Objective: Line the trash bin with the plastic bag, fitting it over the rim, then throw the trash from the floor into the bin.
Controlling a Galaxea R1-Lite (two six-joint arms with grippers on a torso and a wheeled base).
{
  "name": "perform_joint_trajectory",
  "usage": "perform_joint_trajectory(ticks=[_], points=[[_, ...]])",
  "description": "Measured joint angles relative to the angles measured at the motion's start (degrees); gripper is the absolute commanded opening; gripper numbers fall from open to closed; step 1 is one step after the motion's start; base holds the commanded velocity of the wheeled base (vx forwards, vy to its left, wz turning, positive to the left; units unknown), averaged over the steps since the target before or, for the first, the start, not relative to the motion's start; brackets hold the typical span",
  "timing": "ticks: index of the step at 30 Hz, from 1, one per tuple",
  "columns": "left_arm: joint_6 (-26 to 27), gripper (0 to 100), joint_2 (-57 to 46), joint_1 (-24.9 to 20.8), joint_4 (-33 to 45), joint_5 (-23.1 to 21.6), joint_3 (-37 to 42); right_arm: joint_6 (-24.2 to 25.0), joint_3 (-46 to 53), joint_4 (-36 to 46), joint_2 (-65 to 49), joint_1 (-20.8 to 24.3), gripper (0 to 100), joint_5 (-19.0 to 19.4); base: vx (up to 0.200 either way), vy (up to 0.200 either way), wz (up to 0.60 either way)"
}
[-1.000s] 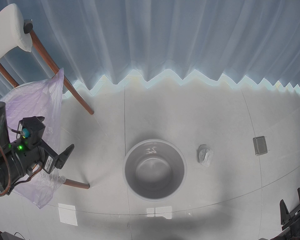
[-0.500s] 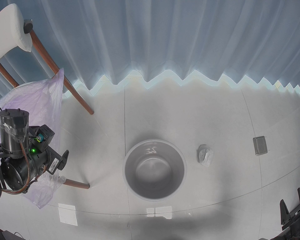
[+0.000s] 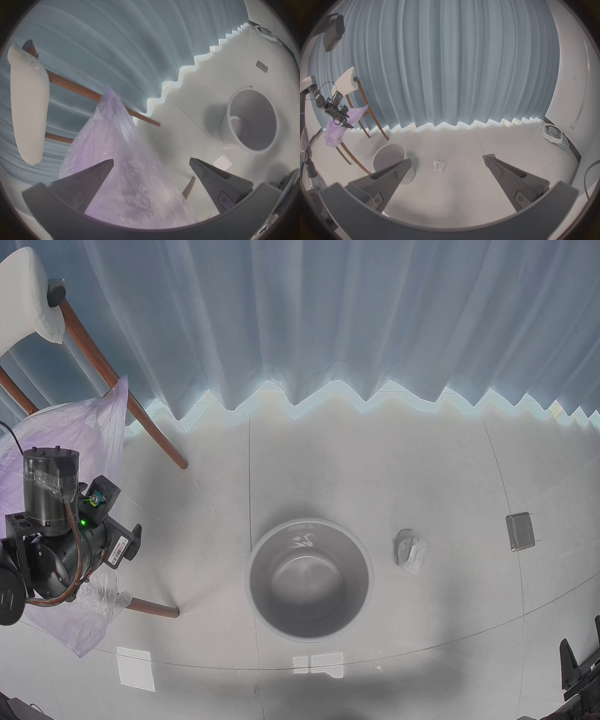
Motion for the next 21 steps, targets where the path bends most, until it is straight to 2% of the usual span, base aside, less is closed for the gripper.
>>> perform_joint_trajectory(ticks=[5,12,16,21], points=[[0.74,100,3.27,0.82,-5.14,0.0,-1.99,-0.01,0.0,0.0,0.0,0.05,100,0.0,0.0,0.0,0.0],[6.81,100,7.11,3.72,-14.18,-0.44,-3.21,-0.01,0.0,0.02,0.0,0.02,100,0.0,0.0,0.0,0.0],[7.36,100,8.4,4.96,-15.1,-0.9,-3.12,-0.01,0.0,0.0,0.0,0.0,100,0.01,0.0,0.0,0.0],[7.78,100,9.09,6.78,-15.15,-3.52,-2.95,-0.09,0.0,0.02,0.0,0.05,100,0.01,0.0,0.0,0.0]])
